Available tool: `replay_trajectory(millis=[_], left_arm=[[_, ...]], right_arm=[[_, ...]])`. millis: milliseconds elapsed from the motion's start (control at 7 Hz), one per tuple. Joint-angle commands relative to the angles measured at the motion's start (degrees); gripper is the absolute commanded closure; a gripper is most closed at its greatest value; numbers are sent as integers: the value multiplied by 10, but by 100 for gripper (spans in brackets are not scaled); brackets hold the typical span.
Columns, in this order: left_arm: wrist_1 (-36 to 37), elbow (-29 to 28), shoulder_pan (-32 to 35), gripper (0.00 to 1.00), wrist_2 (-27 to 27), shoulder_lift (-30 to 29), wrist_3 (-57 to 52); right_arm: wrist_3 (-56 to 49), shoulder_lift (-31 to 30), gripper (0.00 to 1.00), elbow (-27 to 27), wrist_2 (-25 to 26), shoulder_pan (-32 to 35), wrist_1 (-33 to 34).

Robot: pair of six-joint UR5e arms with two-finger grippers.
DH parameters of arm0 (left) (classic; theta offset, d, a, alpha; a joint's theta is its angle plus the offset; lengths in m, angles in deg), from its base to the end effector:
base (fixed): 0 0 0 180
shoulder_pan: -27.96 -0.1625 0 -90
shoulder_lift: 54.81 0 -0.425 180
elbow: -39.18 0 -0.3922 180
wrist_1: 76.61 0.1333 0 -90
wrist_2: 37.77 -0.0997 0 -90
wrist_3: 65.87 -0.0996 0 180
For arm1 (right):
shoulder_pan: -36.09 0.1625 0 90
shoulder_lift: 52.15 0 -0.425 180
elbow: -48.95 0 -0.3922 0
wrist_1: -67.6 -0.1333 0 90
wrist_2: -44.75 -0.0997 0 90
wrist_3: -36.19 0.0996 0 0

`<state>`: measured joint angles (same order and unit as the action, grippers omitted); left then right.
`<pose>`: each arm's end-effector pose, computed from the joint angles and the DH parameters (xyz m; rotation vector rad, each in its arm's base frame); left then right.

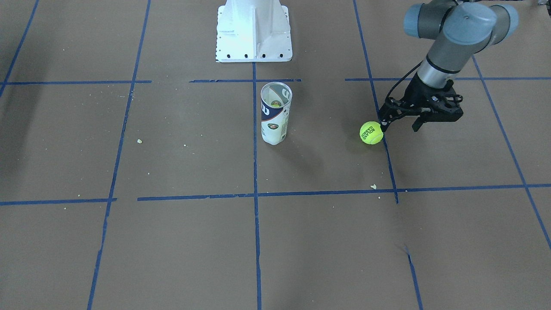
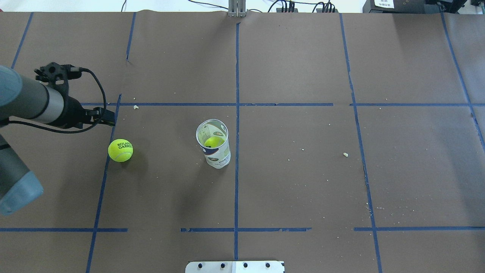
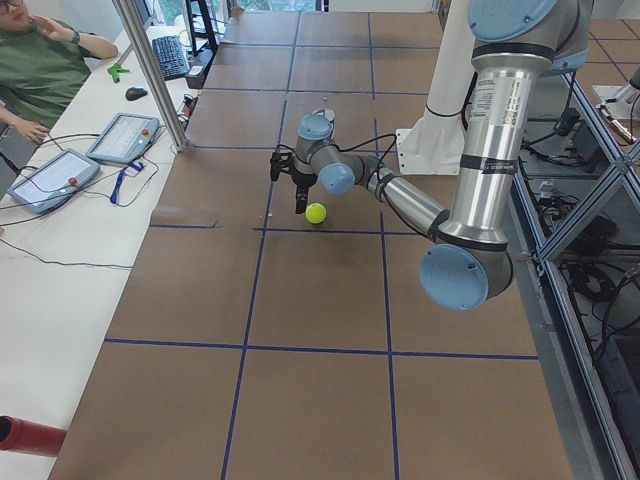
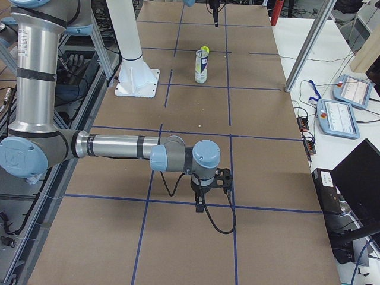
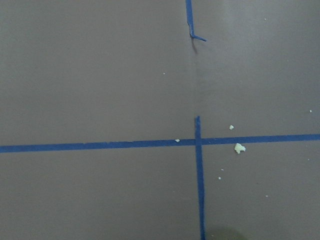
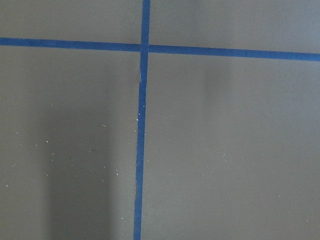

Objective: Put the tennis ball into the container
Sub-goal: 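Reach the left gripper down to the loose tennis ball and close on it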

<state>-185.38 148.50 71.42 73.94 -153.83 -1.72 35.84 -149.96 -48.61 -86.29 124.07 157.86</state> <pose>0.3310 -0.4466 0.3860 0.1679 0.8709 -0.1312 0.0526 -0.4356 0.6613 -0.0190 -0.7161 -0.0364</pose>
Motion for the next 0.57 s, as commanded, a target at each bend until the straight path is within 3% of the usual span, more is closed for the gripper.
replay_trajectory(millis=[0, 429], left_arm=[[0, -31, -56, 0, -39, -18, 45], [0, -47, -63, 0, -40, -19, 44]], right_arm=[[0, 0, 0, 0, 0, 0, 0], [0, 0, 0, 0, 0, 0, 0]])
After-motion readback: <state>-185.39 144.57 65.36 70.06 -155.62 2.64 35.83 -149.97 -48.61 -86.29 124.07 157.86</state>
